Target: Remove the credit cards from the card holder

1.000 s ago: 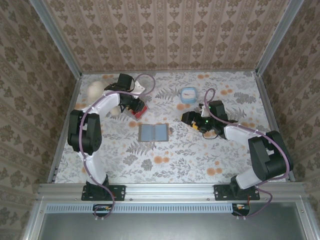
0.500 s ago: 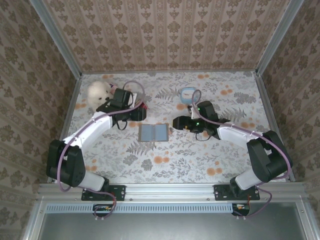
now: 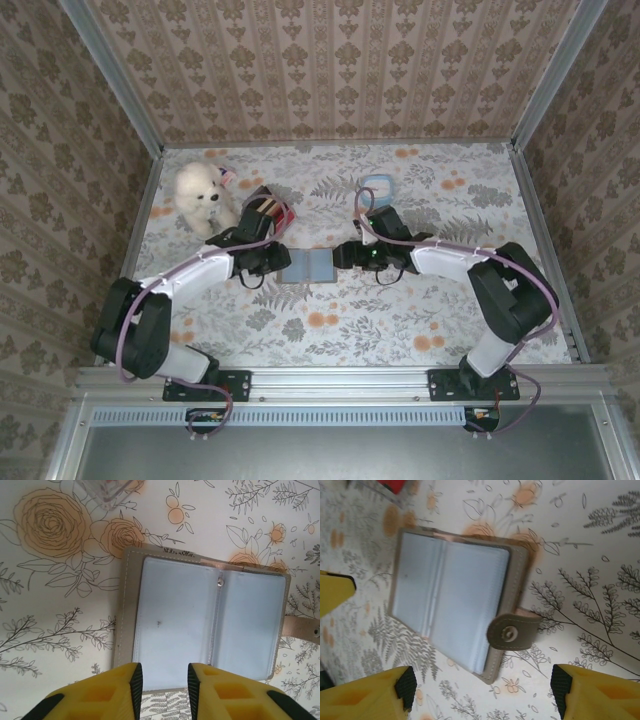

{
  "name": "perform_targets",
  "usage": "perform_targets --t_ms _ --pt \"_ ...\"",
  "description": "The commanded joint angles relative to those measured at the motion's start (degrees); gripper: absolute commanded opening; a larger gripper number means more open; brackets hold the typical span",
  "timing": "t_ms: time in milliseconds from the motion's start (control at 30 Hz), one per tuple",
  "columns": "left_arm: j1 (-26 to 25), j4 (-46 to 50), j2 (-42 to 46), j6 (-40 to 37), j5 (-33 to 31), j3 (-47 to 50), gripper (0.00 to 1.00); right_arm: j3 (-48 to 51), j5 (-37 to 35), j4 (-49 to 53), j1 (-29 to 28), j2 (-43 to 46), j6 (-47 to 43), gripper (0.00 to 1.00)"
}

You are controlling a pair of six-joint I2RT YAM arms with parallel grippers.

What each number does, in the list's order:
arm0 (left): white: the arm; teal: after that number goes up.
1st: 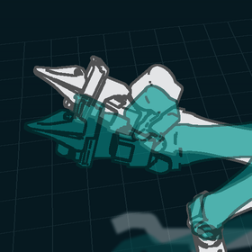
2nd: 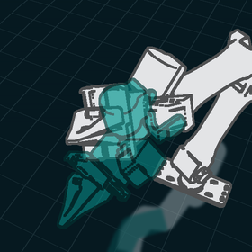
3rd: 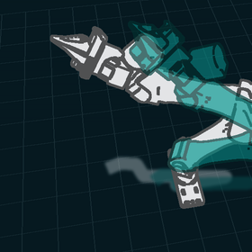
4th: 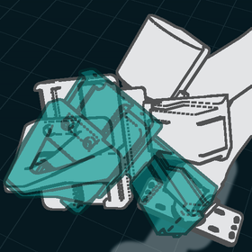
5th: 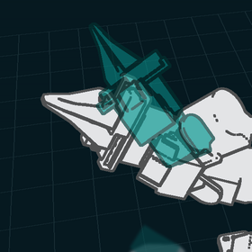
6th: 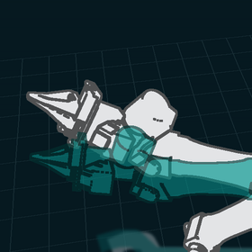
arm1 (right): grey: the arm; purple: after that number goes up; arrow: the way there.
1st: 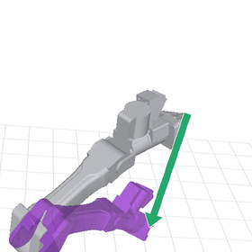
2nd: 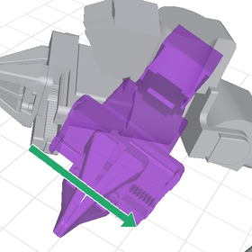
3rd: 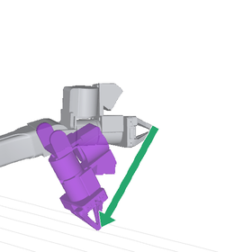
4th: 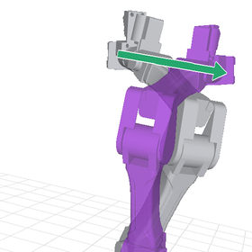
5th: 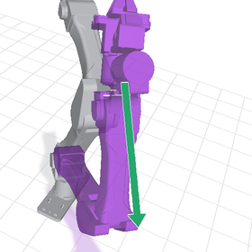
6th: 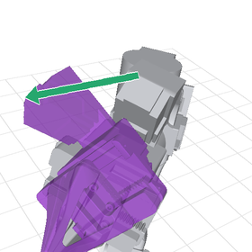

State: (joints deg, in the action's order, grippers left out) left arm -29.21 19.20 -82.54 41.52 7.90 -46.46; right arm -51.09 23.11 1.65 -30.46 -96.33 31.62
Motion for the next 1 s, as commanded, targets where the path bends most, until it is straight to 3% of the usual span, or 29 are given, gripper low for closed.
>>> perform_targets --t_ms 0,400,967 --pt "-0.14 -1.39 -2.60 2.40 0.42 -0.47 0.30 -3.05 -0.67 3.41 -0.48 -1.99 -0.72 0.73" --pt "-0.22 0.41 -9.20 1.53 0.16 -3.86 0.29 -5.55 1.39 4.78 -1.62 -6.19 -0.87 0.67" --pt "-0.85 1.33 -11.39 1.55 0.62 -4.21 0.30 -9.68 1.36 9.07 -3.86 -10.61 -1.78 0.58"
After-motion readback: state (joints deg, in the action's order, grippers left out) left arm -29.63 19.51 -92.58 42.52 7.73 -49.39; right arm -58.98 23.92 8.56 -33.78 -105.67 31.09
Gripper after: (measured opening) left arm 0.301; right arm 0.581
